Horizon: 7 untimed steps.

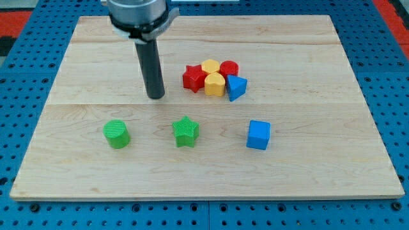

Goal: Push the green circle towards the center

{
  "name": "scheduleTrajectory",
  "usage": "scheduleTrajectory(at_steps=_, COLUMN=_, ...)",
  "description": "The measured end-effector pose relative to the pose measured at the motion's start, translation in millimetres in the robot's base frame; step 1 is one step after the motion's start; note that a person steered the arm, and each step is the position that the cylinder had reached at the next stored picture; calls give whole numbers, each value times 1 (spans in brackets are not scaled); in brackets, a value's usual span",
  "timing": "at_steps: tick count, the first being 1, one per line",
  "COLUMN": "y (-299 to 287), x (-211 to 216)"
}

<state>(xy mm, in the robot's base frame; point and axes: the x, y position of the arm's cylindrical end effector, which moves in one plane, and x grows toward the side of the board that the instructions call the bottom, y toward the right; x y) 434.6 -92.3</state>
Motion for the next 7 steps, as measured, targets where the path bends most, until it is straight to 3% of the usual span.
scheduleTrajectory(at_steps=2, y=13, x=57)
scheduleTrajectory(at_steps=4, y=-22, x=127)
scheduleTrajectory(at_steps=5, y=-61, x=133)
scheduleTrajectory(at_steps=7, y=-85, x=112)
